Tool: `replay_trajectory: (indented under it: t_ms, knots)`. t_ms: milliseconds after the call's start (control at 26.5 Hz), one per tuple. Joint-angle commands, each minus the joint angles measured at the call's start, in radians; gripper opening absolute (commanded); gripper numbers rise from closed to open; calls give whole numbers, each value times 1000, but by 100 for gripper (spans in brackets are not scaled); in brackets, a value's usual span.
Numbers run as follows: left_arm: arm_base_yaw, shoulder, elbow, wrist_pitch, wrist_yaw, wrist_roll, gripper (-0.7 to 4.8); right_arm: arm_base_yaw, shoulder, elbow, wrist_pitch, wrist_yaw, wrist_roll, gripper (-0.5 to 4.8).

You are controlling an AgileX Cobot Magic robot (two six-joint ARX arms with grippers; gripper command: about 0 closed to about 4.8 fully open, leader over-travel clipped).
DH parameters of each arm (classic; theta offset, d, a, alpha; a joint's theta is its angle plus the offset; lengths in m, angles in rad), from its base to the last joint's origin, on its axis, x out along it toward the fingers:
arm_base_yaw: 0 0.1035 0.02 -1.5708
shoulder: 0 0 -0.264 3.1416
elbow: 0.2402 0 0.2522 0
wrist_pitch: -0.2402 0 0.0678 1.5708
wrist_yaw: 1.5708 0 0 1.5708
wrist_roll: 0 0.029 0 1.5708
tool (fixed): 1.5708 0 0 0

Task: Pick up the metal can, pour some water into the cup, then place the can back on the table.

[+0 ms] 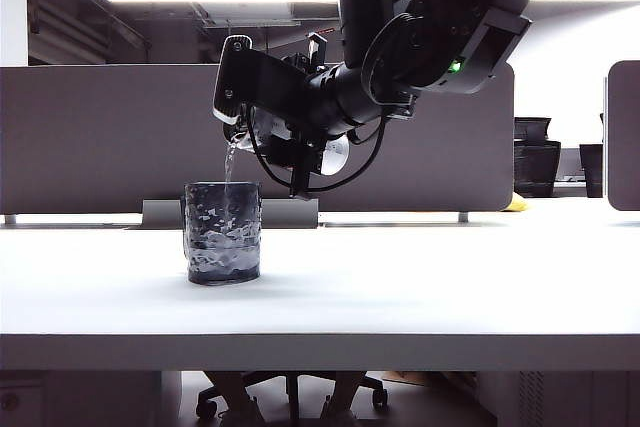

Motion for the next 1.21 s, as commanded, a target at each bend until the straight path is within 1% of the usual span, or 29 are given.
replay_trajectory:
  t_ms: [38, 302, 490, 566, 679, 792, 1019, 1207]
  knots:
    - [2, 1, 1, 10, 4, 1, -5, 1, -10, 9, 45, 2, -7, 243]
    - [2, 1, 1, 10, 5, 1, -5, 6, -11, 9, 49, 2, 3, 242]
    - [2, 1, 1, 10, 4, 1, -5, 11, -11, 9, 57, 5, 99, 242]
    - [2, 1, 1, 10, 5, 1, -5, 11, -12, 9, 65, 7, 170, 242]
    - [2, 1, 1, 10, 4, 1, -5, 11, -13, 9, 108, 68, 282, 242]
    - [2, 1, 1, 10, 4, 1, -5, 10, -13, 8, 135, 90, 384, 242]
    - [2, 1, 1, 10, 4, 1, -5, -3, -22, 8, 146, 110, 613, 242]
    - [2, 1, 1, 10, 4, 1, -5, -54, -22, 8, 145, 105, 844, 242]
